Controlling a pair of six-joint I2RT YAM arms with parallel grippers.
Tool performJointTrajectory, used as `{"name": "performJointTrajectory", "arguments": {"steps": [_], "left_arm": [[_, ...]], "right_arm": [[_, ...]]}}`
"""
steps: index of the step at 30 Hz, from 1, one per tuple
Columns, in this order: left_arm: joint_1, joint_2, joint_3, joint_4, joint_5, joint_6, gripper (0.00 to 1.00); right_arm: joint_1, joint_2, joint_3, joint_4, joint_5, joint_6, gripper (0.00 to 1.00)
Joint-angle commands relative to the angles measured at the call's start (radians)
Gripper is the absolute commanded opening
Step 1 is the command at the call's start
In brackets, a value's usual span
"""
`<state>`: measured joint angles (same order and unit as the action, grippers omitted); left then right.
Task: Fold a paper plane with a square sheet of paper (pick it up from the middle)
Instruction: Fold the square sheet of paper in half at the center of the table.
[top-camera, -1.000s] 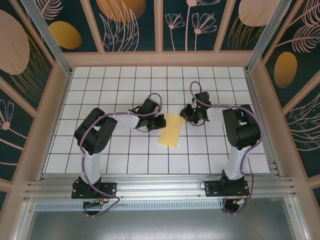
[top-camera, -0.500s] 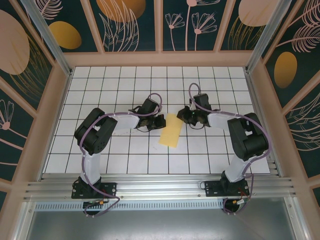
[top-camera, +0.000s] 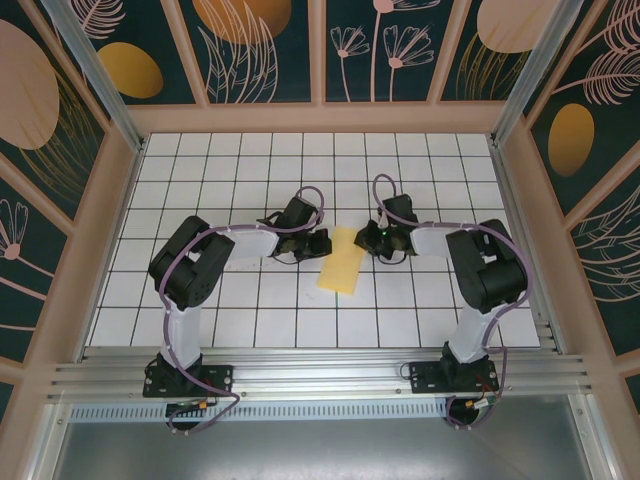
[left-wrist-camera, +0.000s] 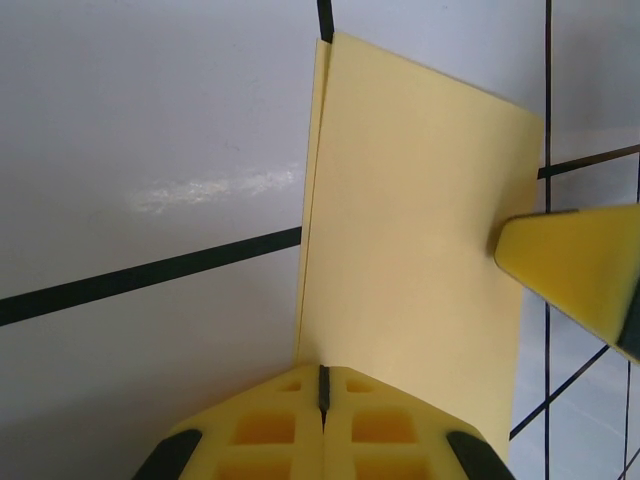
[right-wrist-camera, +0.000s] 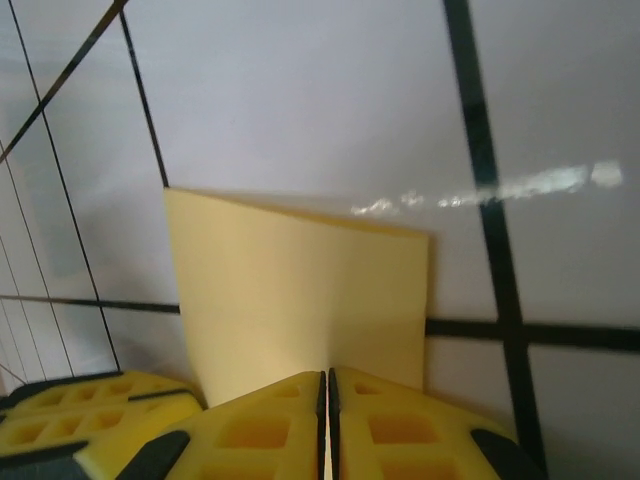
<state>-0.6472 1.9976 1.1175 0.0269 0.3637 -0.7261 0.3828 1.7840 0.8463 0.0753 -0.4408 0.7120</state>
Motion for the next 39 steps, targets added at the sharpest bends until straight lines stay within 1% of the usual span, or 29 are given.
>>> {"name": "performJointTrajectory", "arguments": {"steps": [1, 6, 10, 15, 17, 19, 21, 24, 26, 27, 29, 32, 34, 36, 39], "left_arm": [[-0.003, 0.012, -0.05, -0.087, -0.054, -0.004, 0.0], [-0.003, 0.021, -0.024, -0.113, -0.057, 0.008, 0.0], [-0.003, 0.029, -0.019, -0.109, -0.049, 0.005, 0.0], [-0.003, 0.03, -0.012, -0.115, -0.049, 0.009, 0.0], [-0.004, 0.026, -0.013, -0.116, -0.052, 0.01, 0.0], [-0.003, 0.026, -0.013, -0.119, -0.052, 0.012, 0.0], [-0.003, 0.026, -0.017, -0.124, -0.058, 0.016, 0.0], [-0.003, 0.025, -0.03, -0.112, -0.057, 0.01, 0.0], [-0.002, 0.029, -0.031, -0.108, -0.054, 0.006, 0.0], [-0.003, 0.029, -0.031, -0.108, -0.054, 0.006, 0.0], [-0.004, 0.027, -0.031, -0.108, -0.055, 0.006, 0.0], [-0.003, 0.028, -0.029, -0.11, -0.057, 0.006, 0.0], [-0.004, 0.032, -0.025, -0.111, -0.054, 0.007, 0.0], [-0.005, 0.032, -0.024, -0.113, -0.054, 0.006, 0.0], [-0.004, 0.03, -0.02, -0.115, -0.054, 0.005, 0.0]], "right_arm": [[0.037, -0.112, -0.046, -0.012, -0.003, 0.004, 0.13], [0.098, -0.177, -0.143, 0.046, -0.052, 0.075, 0.14], [0.145, -0.188, -0.217, 0.063, -0.008, 0.119, 0.14], [0.152, -0.173, -0.279, 0.077, 0.007, 0.139, 0.14], [0.156, -0.207, -0.285, 0.064, 0.008, 0.132, 0.14], [0.159, -0.267, -0.268, -0.024, 0.052, 0.118, 0.14], [0.197, -0.337, -0.275, -0.056, 0.072, 0.109, 0.16], [0.21, -0.382, -0.328, 0.027, -0.011, 0.125, 0.17], [0.217, -0.37, -0.353, 0.08, -0.059, 0.139, 0.17], [0.224, -0.359, -0.36, 0.088, -0.059, 0.144, 0.17], [0.233, -0.338, -0.368, 0.085, -0.038, 0.153, 0.17], [0.235, -0.297, -0.382, 0.098, -0.045, 0.153, 0.17], [0.235, -0.277, -0.363, 0.057, -0.029, 0.137, 0.16], [0.235, -0.287, -0.328, 0.0, -0.004, 0.115, 0.16], [0.218, -0.349, -0.273, -0.069, 0.046, 0.085, 0.16]]}}
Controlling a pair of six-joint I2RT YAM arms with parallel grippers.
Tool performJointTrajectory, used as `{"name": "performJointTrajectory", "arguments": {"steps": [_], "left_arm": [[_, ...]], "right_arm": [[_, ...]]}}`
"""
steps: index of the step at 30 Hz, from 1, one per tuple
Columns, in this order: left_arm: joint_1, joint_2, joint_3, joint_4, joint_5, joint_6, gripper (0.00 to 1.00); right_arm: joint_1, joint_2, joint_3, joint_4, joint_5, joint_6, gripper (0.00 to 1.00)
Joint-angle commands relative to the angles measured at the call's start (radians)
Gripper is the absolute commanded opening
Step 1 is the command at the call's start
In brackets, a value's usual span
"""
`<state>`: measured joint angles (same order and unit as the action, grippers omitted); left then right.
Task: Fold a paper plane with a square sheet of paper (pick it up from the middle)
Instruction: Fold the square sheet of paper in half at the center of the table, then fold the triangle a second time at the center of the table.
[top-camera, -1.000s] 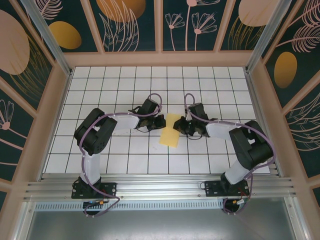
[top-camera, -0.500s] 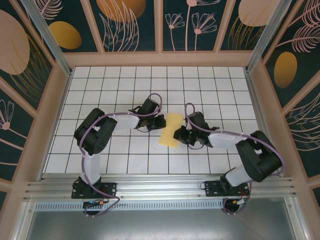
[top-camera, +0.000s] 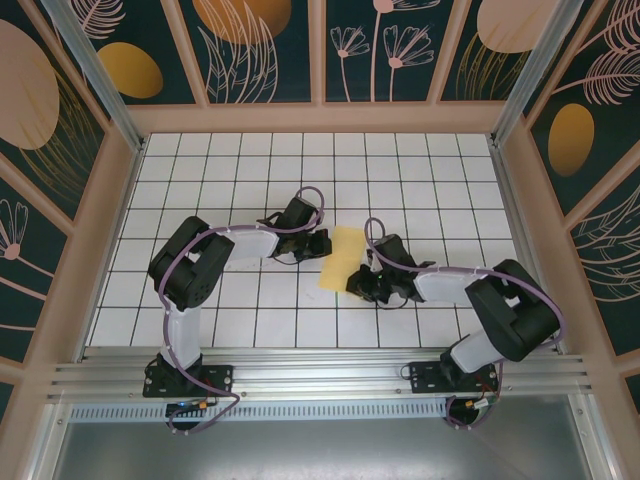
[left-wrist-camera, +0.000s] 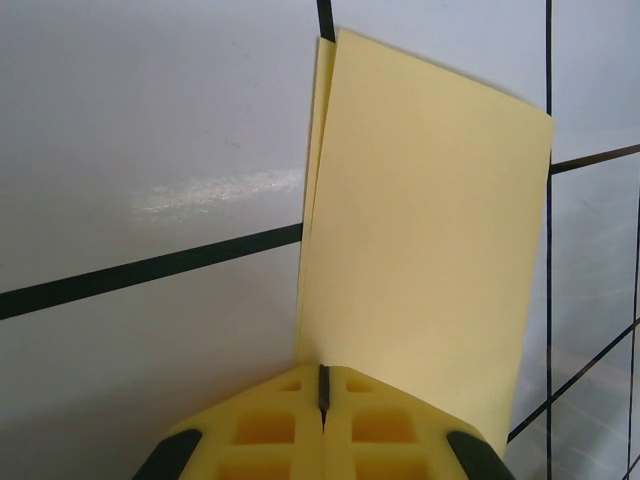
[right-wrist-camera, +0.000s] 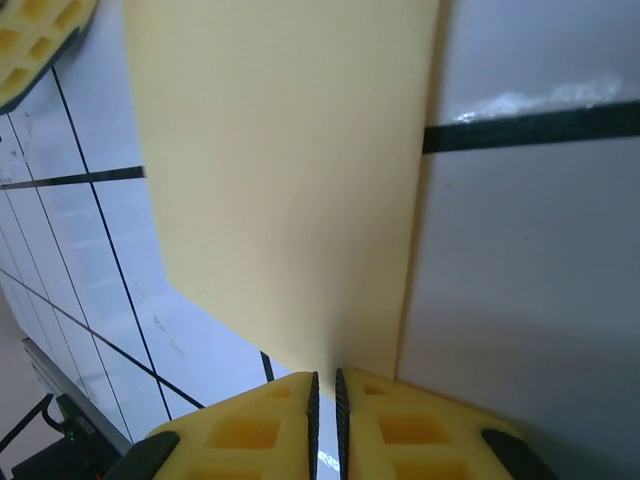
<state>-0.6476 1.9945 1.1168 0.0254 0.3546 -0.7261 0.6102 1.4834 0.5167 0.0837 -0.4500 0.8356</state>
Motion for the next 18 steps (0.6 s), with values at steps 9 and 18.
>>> {"name": "performJointTrajectory", "arguments": {"steps": [9, 18], "left_arm": [[-0.003, 0.034, -0.018, -0.11, -0.04, -0.001, 0.0], [-0.004, 0.038, -0.003, -0.114, -0.029, -0.007, 0.0]], "right_arm": [[-0.271, 0.055, 0.199, 0.042, -0.039, -0.111, 0.17], [-0.323, 0.324, 0.374, 0.059, -0.105, -0.15, 0.16]]}}
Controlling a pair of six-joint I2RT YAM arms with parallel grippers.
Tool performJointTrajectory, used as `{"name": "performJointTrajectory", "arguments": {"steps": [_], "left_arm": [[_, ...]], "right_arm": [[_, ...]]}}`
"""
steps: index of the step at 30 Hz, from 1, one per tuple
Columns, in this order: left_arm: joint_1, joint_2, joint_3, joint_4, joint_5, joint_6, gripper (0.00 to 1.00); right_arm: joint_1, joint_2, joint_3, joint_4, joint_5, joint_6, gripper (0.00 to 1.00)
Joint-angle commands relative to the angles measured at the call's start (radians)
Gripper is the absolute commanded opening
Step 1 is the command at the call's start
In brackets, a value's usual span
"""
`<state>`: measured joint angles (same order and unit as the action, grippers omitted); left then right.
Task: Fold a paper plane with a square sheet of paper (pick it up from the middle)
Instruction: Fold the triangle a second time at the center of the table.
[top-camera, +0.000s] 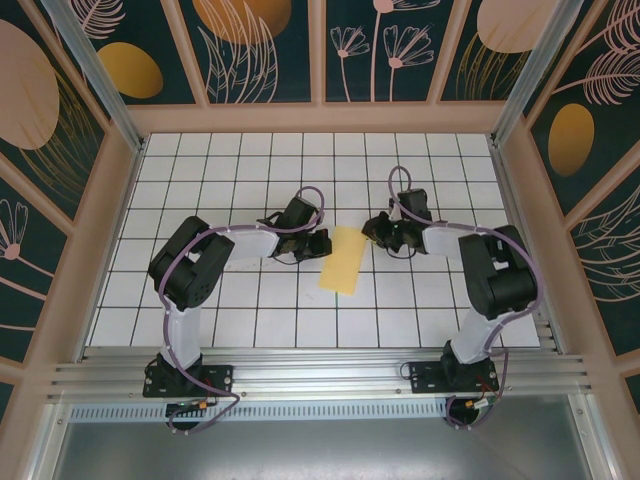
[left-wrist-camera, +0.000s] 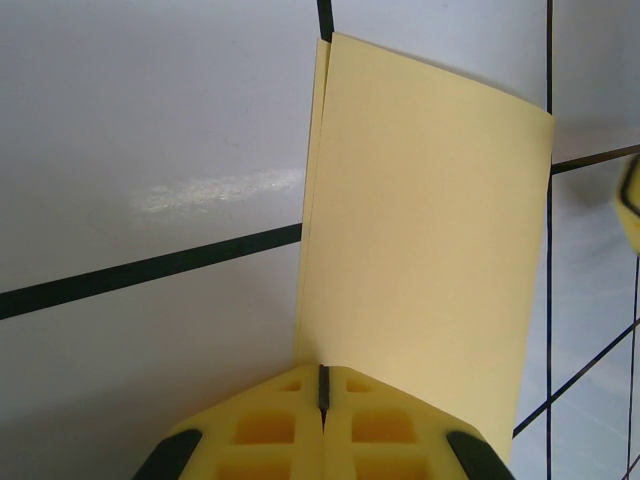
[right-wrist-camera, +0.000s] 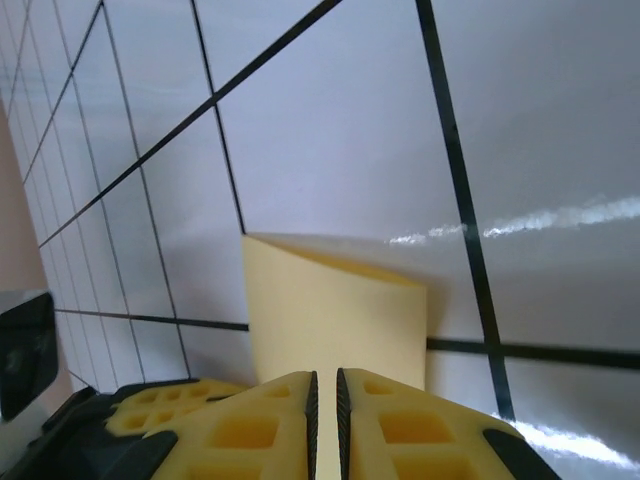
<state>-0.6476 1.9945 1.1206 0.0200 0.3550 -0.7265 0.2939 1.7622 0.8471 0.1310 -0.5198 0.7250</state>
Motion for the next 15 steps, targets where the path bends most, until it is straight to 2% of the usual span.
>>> {"name": "performJointTrajectory", "arguments": {"steps": [1, 8, 13, 15], "left_arm": [[-0.003, 0.039, -0.007, -0.109, -0.029, -0.006, 0.0], [-0.003, 0.037, -0.005, -0.109, -0.017, -0.007, 0.0], [-0.003, -0.014, -0.012, -0.097, -0.006, -0.015, 0.0], [-0.004, -0.061, -0.022, -0.086, -0.006, -0.025, 0.03]], "right_arm": [[-0.009, 0.064, 0.049, 0.012, -0.027, -0.043, 0.16], [-0.021, 0.132, 0.084, -0.058, 0.021, -0.074, 0.16], [-0.022, 0.038, 0.089, -0.066, -0.024, -0.096, 0.19], [-0.021, -0.027, 0.084, -0.077, -0.02, -0.099, 0.21]]}}
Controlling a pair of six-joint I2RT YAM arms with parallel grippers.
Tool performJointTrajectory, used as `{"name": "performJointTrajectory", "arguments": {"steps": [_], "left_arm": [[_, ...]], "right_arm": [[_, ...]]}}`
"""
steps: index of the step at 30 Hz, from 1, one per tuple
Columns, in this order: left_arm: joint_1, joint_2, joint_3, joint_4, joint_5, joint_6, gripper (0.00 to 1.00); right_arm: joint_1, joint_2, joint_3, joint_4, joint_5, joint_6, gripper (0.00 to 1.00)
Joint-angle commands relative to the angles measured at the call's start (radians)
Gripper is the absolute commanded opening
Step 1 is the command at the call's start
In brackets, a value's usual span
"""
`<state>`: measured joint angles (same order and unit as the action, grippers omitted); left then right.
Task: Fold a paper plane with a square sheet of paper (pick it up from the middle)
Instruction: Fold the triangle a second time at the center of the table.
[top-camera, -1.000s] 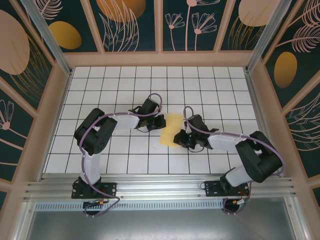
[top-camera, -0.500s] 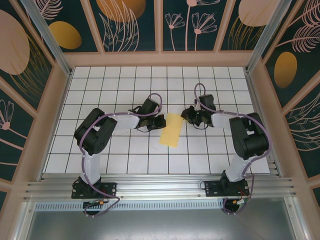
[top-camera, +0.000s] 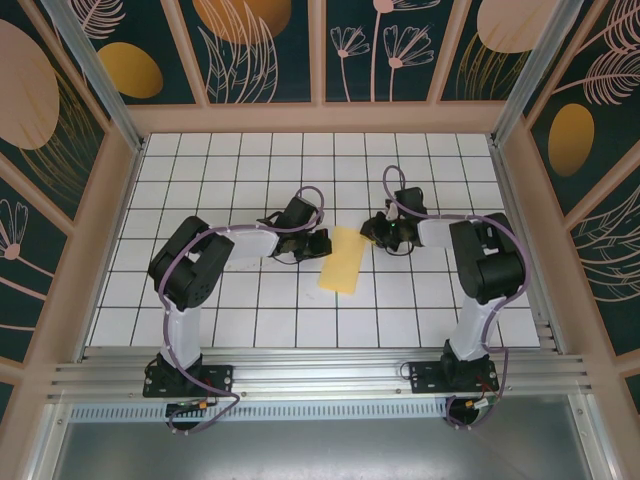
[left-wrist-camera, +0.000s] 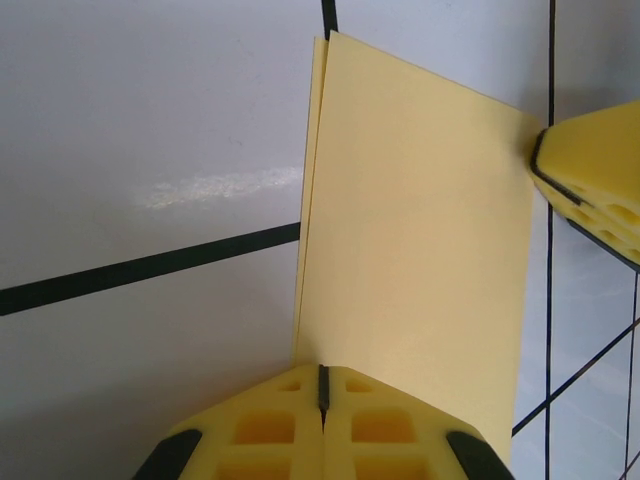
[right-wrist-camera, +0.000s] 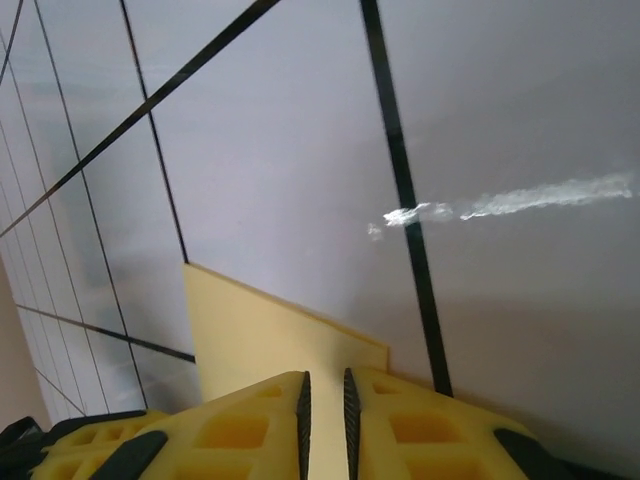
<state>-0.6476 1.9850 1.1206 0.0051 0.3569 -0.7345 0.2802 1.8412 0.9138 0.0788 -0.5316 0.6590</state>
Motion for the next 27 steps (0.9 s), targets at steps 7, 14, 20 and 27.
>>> {"name": "performJointTrajectory", "arguments": {"steps": [7, 14, 20, 27], "left_arm": [[-0.003, -0.26, -0.124, -0.027, -0.073, -0.071, 0.21], [-0.004, -0.485, -0.344, -0.022, -0.19, -0.082, 0.32], [0.008, -0.61, -0.425, -0.07, -0.277, -0.053, 0.32], [0.128, -0.731, -0.499, -0.094, -0.214, -0.007, 0.36]], "right_arm": [[0.061, -0.282, -0.106, -0.016, 0.082, -0.005, 0.41], [0.162, -0.406, -0.243, -0.013, 0.185, 0.02, 0.57], [0.191, -0.493, -0.329, -0.02, 0.285, 0.033, 0.56], [0.196, -0.632, -0.443, 0.06, 0.351, 0.027, 0.59]]}}
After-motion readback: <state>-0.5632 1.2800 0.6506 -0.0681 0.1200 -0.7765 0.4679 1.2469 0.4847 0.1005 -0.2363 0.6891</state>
